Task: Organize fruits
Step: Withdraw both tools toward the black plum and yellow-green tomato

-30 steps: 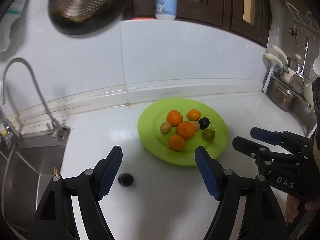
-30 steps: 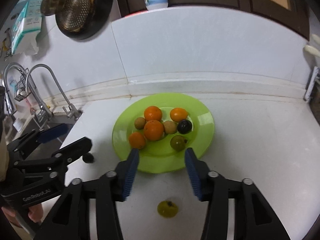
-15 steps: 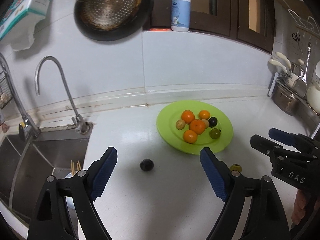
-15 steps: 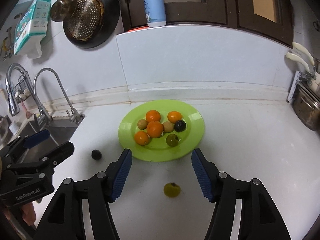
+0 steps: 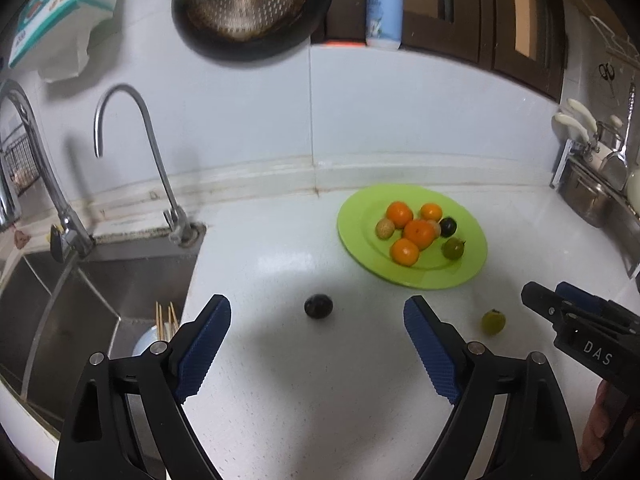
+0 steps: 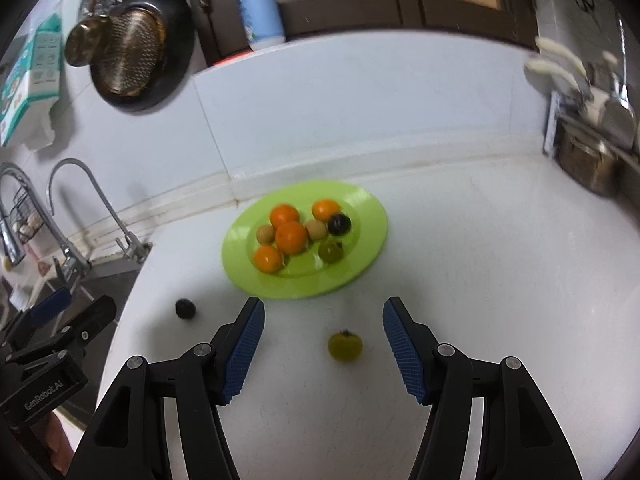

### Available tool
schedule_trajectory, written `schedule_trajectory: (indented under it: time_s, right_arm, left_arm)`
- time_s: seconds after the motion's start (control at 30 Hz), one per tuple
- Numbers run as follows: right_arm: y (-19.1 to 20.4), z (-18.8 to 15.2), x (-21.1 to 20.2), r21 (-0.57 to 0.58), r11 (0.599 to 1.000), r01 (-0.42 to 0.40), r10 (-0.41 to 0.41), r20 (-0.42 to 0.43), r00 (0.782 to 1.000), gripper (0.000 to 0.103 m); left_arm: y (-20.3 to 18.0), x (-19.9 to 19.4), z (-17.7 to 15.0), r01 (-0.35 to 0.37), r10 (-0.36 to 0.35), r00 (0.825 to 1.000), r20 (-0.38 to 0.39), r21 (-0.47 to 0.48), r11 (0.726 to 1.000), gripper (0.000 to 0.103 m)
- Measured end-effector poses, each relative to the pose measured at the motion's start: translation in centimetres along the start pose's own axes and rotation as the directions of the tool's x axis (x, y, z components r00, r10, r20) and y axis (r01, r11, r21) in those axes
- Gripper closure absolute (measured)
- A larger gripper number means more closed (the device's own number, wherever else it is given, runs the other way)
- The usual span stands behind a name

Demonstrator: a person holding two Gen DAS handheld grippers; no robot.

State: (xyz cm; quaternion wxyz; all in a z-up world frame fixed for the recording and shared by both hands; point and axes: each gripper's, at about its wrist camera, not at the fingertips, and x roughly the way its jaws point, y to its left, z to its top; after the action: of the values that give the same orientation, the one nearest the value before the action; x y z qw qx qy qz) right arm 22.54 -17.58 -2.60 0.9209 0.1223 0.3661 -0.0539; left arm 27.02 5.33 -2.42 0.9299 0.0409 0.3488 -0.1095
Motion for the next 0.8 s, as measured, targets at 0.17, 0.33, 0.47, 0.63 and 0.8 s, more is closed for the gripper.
schedule_trajectory:
  time_s: [0.17, 0.33, 0.47, 0.63, 0.8]
  right_arm:
    - [-0.9, -1.1, 1.8, 0.042, 0.998, 0.045, -0.043, -0.060, 0.997, 0.041]
    - [-1.4, -2.2, 3.6, 0.068, 0.995, 0.077, -0.070, -0.112, 0.991, 0.041]
    - [-1.1, -2.6, 4.9, 0.070, 0.991, 0.111, -0.100, -0.145, 0.984, 0.041]
    - [-0.9, -2.8, 6.0, 0.074, 0.986, 0.150, -0.137, -0.165, 0.977, 0.041]
    - [-1.0, -2.7, 6.9, 0.089, 0.983, 0.162, -0.143, -0.191, 0.971, 0.042]
  left_arm:
    - [0.0, 1.7, -1.0, -0.027, 0.027, 0.998, -0.051, 0.012, 1.000, 0.014]
    - [0.5, 3.6, -1.7, -0.016, 0.016, 0.995, -0.097, 0.003, 1.000, 0.014]
    - [1.1, 6.0, -1.8, -0.016, 0.015, 0.992, -0.126, -0.008, 1.000, 0.015]
    - [0.8, 8.4, -1.1, -0.036, 0.035, 0.988, -0.149, 0.001, 0.999, 0.020]
    - [0.8, 10.4, -0.3, -0.033, 0.026, 0.983, -0.181, -0.036, 0.999, 0.029]
